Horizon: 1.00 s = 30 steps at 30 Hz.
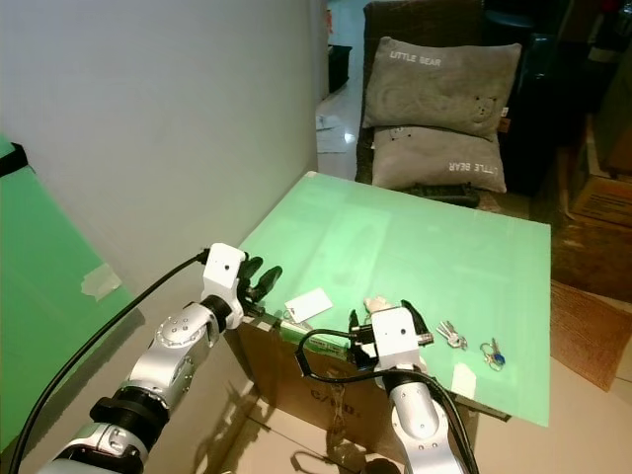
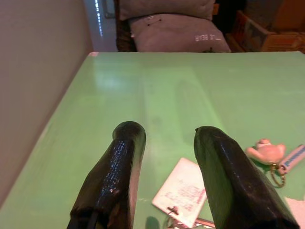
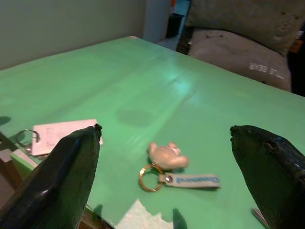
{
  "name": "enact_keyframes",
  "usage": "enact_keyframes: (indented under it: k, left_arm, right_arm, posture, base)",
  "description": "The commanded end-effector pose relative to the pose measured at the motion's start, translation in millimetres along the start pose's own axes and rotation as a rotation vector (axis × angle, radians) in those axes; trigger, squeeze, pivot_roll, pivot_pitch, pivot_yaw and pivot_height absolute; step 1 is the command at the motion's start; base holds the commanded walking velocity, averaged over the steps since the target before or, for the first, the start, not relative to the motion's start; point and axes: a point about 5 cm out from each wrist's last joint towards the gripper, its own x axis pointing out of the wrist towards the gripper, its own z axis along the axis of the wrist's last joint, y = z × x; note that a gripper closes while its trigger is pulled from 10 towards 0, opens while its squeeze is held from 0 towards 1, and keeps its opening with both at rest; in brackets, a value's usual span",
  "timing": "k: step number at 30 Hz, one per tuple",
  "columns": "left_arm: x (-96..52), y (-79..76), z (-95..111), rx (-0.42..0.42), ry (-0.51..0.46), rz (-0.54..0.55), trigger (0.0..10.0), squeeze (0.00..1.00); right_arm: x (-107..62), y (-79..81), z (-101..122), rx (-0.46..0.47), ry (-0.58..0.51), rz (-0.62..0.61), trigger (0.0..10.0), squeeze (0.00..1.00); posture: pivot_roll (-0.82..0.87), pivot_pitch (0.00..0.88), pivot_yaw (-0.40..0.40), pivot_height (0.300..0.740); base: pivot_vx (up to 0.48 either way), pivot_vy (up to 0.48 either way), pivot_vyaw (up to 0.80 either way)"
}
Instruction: Hang keys on a hook
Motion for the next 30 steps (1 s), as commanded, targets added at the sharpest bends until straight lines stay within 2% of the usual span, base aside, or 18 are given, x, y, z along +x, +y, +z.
enact_keyframes:
  k: [1, 9, 19, 30]
  left_arm:
    - [1.6, 2.2, 4.3, 0.000, -0.008, -0.002, 10.0, 0.00]
    - [1.1, 0.0, 2.0, 0.018, -0.001, -0.018, 10.0, 0.00]
    - [0.8, -0.2, 1.9, 0.032, -0.002, -0.032, 10.0, 0.00]
    - [3.0, 0.9, 7.2, 0.084, -0.012, -0.095, 10.0, 0.00]
  right_arm:
    - [3.3, -0.1, 7.0, -0.011, -0.030, -0.006, 10.0, 0.00]
    - [4.8, 1.5, 7.6, -0.027, -0.023, -0.001, 10.0, 0.00]
    - [5.2, 0.2, 7.2, -0.036, -0.023, -0.004, 10.0, 0.00]
    - [6.3, -1.9, 8.8, -0.037, -0.030, -0.018, 10.0, 0.00]
  posture:
    - [-0.19, 0.000, 0.118, 0.689]
    - [-0.19, 0.000, 0.114, 0.689]
    - [-0.19, 0.000, 0.110, 0.689]
    - [-0.19, 0.000, 0.110, 0.689]
  base:
    - [0.000, 0.000, 0.00]
    - [0.000, 0.000, 0.00]
    - [0.000, 0.000, 0.68]
    - [0.000, 0.000, -0.05]
